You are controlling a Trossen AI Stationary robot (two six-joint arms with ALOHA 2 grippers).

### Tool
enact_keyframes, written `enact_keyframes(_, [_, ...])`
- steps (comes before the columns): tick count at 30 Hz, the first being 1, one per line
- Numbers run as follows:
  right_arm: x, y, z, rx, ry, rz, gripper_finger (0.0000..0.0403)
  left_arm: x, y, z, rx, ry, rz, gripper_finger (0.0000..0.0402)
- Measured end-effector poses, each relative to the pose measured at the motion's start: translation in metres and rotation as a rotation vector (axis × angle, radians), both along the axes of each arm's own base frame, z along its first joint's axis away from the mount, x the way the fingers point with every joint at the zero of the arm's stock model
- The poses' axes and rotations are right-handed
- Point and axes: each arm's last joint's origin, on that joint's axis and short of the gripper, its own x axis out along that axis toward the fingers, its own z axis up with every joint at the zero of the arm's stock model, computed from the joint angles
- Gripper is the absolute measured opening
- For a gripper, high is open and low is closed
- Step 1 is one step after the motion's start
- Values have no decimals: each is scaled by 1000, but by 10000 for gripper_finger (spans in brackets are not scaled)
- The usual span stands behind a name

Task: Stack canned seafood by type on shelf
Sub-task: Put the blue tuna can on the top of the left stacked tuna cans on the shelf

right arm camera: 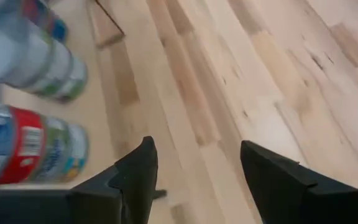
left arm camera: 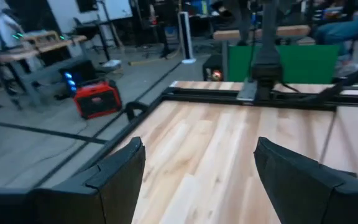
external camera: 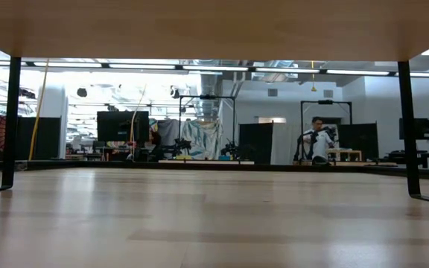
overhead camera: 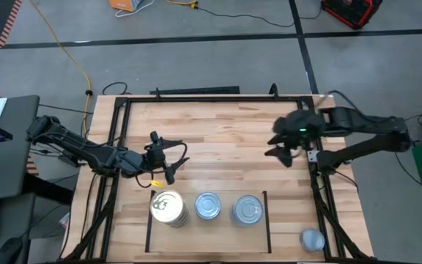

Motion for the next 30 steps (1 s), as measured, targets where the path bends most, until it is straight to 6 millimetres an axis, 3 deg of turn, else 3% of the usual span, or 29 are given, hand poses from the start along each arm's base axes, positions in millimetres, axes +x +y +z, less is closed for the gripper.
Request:
enact_keyframes(4, [-30, -5, -9, 63, -121, -69, 255, 1, -2, 0, -16, 0, -65, 288])
enact_keyframes(9, [-45, 3, -25, 127, -144, -65, 254, 1, -3, 3, -30, -33, -94, 288])
enact_keyframes(14, [-42, 12, -46, 135, -48, -25, 254, 1, -3, 0, -34, -9, -96, 288])
enact_keyframes(19, [-36, 29, -66, 147, 189, 56, 254, 1, -2, -5, -50, 32, -93, 288])
enact_keyframes(24, [-26, 57, -88, 131, 416, 108, 254, 0, -2, -9, -60, 59, -88, 288])
enact_keyframes(30, [-21, 100, -109, 70, 538, 216, 254, 0, -2, -10, -89, 58, -77, 288])
